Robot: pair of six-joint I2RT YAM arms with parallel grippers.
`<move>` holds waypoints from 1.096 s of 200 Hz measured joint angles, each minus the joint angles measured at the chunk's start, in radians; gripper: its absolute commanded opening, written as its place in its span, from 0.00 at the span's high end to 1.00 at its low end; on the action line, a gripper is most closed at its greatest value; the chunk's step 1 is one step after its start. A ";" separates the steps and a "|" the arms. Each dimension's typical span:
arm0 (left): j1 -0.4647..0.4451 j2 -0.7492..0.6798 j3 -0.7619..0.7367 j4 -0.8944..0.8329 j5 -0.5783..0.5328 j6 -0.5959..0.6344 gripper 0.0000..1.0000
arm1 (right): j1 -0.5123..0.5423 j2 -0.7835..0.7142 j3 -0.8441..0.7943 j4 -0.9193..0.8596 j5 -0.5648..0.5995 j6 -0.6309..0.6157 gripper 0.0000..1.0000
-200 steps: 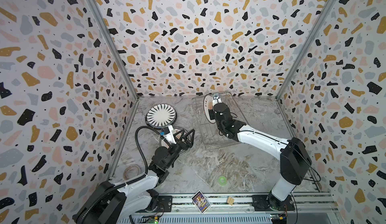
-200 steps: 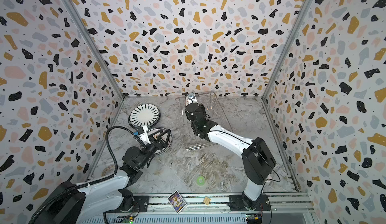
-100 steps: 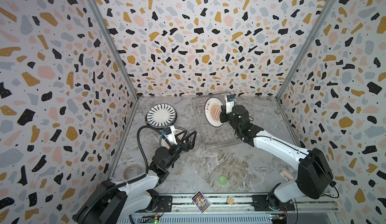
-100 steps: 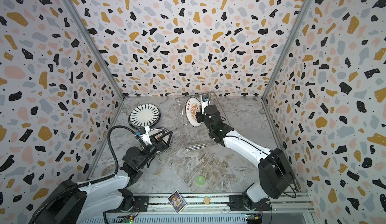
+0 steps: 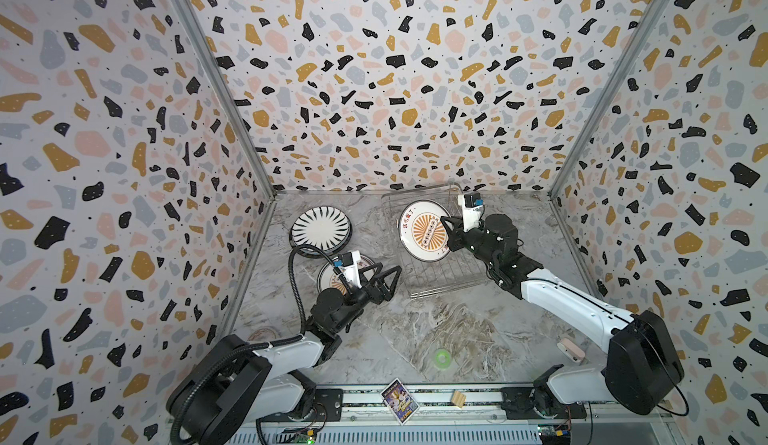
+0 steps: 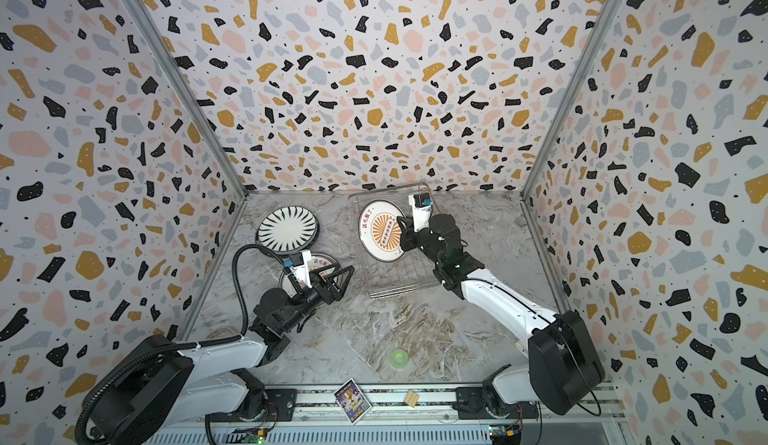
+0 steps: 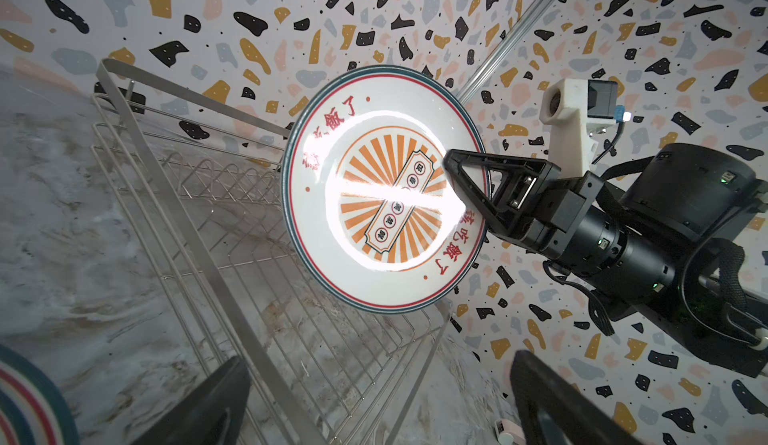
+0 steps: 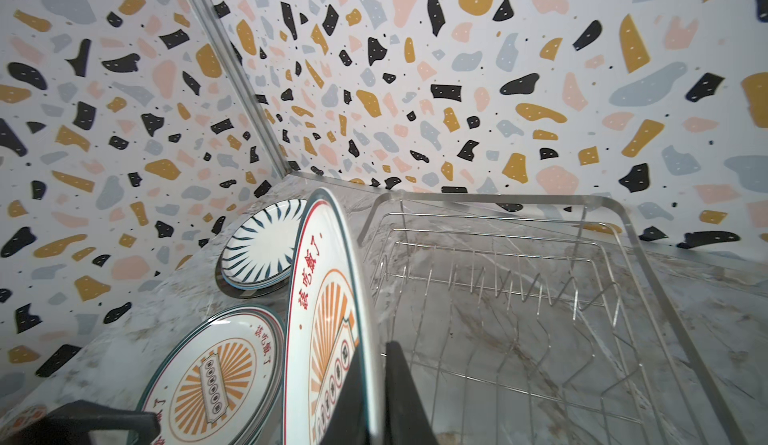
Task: Unload the plates from the dish rack
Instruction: 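Lift the last sunburst plate out of the rack toward the left gripper, then grasp the plate rim with the left gripper while the right releases it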
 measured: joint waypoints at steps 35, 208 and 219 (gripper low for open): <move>-0.005 0.011 0.006 0.021 0.008 -0.001 0.00 | -0.011 -0.015 -0.029 0.019 -0.079 0.008 0.95; -0.019 0.228 -0.029 0.321 -0.031 -0.164 0.64 | -0.017 -0.161 -0.259 0.244 -0.378 0.097 0.95; -0.025 0.241 -0.024 0.335 -0.018 -0.173 0.68 | -0.017 -0.162 -0.266 0.249 -0.381 0.097 0.95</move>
